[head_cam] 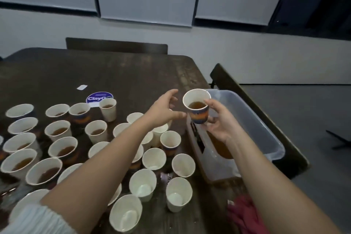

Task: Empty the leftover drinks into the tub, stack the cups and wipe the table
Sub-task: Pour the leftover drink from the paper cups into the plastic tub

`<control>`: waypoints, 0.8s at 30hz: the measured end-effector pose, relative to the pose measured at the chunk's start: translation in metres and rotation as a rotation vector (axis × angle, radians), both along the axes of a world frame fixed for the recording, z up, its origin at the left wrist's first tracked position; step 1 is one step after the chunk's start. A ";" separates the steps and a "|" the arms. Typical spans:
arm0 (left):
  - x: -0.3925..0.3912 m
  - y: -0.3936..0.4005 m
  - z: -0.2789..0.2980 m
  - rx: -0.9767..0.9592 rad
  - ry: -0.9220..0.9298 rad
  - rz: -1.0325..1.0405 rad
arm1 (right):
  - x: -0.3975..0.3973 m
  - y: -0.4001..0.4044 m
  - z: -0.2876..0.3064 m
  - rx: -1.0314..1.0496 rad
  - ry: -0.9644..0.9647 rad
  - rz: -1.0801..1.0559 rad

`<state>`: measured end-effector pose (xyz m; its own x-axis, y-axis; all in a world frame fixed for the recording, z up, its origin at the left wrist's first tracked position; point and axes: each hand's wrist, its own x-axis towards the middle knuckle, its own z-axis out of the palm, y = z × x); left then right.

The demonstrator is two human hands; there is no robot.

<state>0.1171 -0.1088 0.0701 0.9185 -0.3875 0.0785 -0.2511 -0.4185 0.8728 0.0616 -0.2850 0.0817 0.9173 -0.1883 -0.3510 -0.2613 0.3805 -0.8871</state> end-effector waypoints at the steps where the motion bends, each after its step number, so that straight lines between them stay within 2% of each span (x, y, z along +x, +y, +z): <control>1: 0.004 -0.013 -0.005 -0.007 0.008 0.002 | 0.000 -0.016 -0.001 -0.027 -0.001 -0.014; 5: 0.014 -0.062 -0.029 0.004 0.028 -0.001 | 0.008 -0.069 -0.017 -0.163 0.008 -0.048; 10: 0.017 -0.102 -0.055 0.144 -0.008 0.059 | 0.022 -0.107 -0.044 -0.279 0.043 -0.114; 15: 0.013 -0.116 -0.081 0.258 -0.048 0.083 | 0.028 -0.124 -0.059 -0.395 0.039 -0.091; 19: 0.009 -0.115 -0.092 0.100 -0.039 0.087 | 0.032 -0.128 -0.067 -0.437 0.020 -0.079; 24: 0.008 -0.117 -0.097 -0.002 -0.010 0.104 | 0.037 -0.130 -0.074 -0.535 -0.006 -0.063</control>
<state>0.1251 -0.2253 -0.0271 0.9528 -0.2902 0.0886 -0.2154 -0.4412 0.8712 0.0983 -0.4149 0.0080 0.9003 -0.3937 -0.1858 -0.2468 -0.1099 -0.9628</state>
